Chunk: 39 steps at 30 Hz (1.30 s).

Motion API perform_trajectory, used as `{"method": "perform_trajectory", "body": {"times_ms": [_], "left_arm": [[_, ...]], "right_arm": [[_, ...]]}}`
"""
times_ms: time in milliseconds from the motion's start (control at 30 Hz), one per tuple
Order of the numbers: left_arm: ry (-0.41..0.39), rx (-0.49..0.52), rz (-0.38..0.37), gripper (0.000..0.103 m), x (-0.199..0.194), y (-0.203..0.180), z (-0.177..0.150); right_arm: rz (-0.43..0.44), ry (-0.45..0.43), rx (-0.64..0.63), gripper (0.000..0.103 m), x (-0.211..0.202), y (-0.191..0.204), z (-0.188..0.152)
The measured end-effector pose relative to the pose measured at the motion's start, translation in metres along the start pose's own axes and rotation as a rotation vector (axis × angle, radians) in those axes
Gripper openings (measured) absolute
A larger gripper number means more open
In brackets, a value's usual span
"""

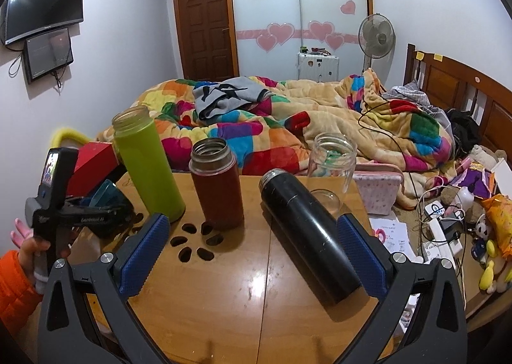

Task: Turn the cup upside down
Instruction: 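Reach the left tool to the teal cup and close around it, then lift the teal cup with the left tool toward the right tool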

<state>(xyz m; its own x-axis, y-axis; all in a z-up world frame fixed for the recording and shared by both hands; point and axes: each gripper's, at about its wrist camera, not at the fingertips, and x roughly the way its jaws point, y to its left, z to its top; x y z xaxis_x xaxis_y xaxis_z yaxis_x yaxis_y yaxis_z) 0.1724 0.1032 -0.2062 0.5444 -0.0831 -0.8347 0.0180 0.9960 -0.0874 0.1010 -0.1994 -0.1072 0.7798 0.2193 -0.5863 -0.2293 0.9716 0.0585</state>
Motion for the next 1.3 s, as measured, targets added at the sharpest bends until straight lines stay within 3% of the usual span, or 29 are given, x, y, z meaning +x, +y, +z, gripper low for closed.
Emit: {"method": "perform_trajectory", "body": {"times_ms": [400, 700, 1000, 1300], "left_arm": [[0.024, 0.13, -0.086, 0.077, -0.031, -0.087, -0.052], [0.033, 0.157, -0.14, 0.077, -0.03, -0.141, -0.059], [0.071, 0.158, -0.179, 0.077, -0.032, -0.144, -0.055], [0.054, 0.137, -0.244, 0.078, -0.057, -0.127, -0.059]], "right_arm": [[0.022, 0.038, -0.015, 0.103, -0.009, 0.006, -0.028], [0.026, 0.074, -0.012, 0.103, -0.007, 0.0, -0.045], [0.032, 0.095, -0.01, 0.103, -0.002, -0.001, -0.053], [0.042, 0.1, -0.018, 0.103, 0.002, 0.006, -0.052]]}}
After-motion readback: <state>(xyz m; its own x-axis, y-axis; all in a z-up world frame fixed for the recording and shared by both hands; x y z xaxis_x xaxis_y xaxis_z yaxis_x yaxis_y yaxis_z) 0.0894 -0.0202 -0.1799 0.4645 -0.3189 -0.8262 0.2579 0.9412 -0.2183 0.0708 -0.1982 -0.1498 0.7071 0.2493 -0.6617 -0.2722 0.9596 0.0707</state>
